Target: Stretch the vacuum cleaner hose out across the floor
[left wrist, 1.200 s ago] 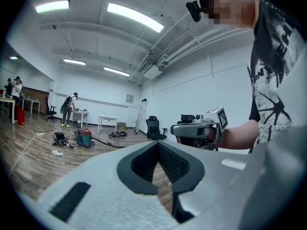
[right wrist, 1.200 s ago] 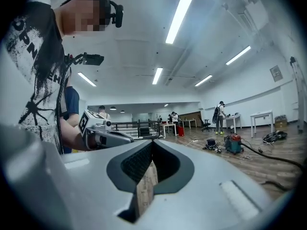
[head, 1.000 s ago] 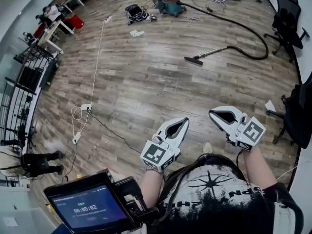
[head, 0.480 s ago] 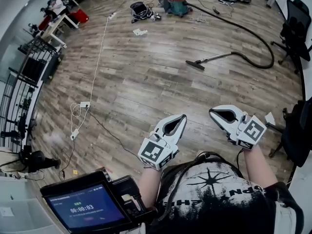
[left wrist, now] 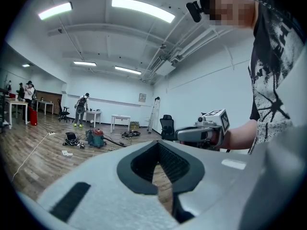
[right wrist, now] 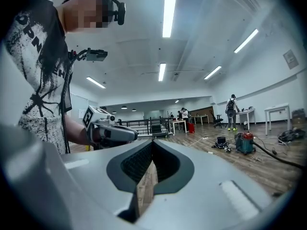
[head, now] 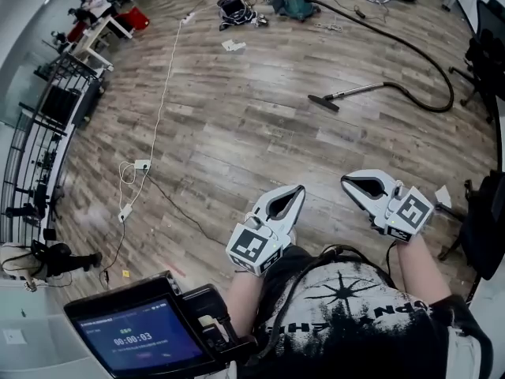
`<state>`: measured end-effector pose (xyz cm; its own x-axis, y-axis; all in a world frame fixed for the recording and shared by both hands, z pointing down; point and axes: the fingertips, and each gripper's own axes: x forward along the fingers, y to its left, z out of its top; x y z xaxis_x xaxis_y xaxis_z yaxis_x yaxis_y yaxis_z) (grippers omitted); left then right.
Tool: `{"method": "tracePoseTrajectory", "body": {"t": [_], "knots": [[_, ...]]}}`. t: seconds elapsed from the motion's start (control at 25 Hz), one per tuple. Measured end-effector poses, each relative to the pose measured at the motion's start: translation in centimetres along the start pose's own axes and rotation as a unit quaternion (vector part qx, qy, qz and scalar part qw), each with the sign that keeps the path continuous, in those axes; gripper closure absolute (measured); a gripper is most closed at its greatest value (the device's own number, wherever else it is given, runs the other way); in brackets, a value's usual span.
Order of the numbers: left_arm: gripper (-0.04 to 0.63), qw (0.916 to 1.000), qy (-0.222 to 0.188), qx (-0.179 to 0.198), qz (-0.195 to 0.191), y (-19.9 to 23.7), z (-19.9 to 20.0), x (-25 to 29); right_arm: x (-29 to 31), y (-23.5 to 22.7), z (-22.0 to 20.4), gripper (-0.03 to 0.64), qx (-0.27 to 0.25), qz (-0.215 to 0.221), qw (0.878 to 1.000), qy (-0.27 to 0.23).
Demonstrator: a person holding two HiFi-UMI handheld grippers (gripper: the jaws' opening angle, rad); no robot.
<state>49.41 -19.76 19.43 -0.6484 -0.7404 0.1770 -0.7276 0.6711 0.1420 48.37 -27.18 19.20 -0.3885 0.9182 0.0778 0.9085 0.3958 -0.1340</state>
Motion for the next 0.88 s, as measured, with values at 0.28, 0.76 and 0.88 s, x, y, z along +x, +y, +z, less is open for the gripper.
{"method": "tracePoseTrajectory", "body": {"t": [0.28, 0.76, 0.88], "knots": [[0.595, 0.9998, -0.003, -0.005, -0.020, 5.1, 0.0, 1.9, 4.3, -3.8, -0.1, 0.611, 0.002, -0.018, 1.000, 0.007], [0.595, 0.9951, 0.004, 0.012, -0.098, 19.6, 2.4, 4.8, 17.1, -12.4, 2.9, 0.611, -0.008, -0.086, 0.996, -0.013], [0.595, 0.9937, 0.004, 0.016, -0.111, 23.1, 2.5, 5.3, 20.1, -14.2, 2.8, 0.611, -0.011, -0.101, 0.995, -0.011]]}}
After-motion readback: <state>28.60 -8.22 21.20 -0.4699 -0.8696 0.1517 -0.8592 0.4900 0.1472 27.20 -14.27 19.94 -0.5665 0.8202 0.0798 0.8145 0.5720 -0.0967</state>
